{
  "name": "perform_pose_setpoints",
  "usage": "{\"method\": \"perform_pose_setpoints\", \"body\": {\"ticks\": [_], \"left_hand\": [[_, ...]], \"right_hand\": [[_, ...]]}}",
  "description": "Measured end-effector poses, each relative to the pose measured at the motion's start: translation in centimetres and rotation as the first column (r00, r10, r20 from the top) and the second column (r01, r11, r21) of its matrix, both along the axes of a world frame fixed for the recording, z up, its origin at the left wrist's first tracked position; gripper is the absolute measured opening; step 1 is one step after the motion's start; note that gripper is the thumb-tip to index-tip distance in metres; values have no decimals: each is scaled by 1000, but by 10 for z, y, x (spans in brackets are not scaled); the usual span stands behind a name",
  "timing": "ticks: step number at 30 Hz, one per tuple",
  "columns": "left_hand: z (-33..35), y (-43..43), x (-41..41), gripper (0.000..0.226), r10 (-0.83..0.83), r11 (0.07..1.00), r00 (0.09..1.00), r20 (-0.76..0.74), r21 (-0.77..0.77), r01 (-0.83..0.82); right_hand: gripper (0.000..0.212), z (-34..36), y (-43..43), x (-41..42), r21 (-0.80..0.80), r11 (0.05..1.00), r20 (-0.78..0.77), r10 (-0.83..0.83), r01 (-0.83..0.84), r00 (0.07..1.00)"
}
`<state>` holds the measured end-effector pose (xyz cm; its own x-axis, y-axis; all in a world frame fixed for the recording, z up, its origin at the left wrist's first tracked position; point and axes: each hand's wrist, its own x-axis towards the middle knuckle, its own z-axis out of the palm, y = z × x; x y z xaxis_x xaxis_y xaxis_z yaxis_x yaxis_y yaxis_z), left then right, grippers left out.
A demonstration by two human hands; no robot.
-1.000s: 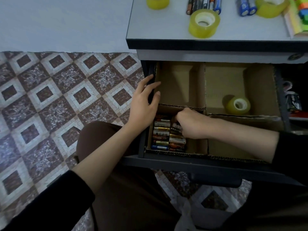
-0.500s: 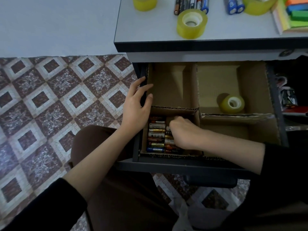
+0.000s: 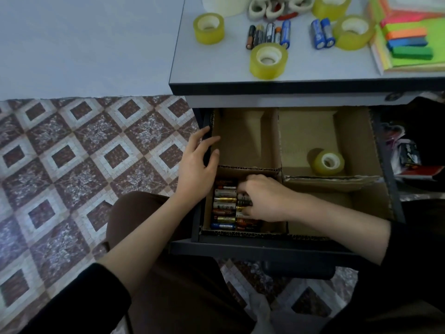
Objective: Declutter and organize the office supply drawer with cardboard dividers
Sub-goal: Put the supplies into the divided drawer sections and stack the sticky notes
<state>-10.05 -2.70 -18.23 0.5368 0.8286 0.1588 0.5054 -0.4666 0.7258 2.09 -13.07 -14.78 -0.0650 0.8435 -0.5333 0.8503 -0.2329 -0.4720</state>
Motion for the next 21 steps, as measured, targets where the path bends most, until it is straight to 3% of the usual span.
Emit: {"method": "perform_pose_setpoints", "body": {"ticks": [2, 6, 11, 16, 21], "left_hand": [[1, -1, 0, 28, 1, 1000, 1000, -10, 16, -1], [3, -3, 0, 30, -1, 1000, 999, -54, 26, 2], [1, -4, 0, 31, 52, 991, 989, -141, 131, -33], [5, -5, -4, 31, 40, 977, 972, -232, 212, 10], [23, 1, -10, 36, -20, 989, 948, -318, 136, 67]], "right_hand": [[45, 5, -4, 6, 71, 997, -21, 16, -15, 1000], [30, 17, -15, 18, 200, 978, -71, -44, 57, 997], [18, 29, -22, 30, 308, 929, -71, -190, 203, 979], [12, 41, -28, 45, 378, 894, -10, -255, 239, 967], [10, 54, -35, 60, 397, 873, 8, -310, 281, 951]]}}
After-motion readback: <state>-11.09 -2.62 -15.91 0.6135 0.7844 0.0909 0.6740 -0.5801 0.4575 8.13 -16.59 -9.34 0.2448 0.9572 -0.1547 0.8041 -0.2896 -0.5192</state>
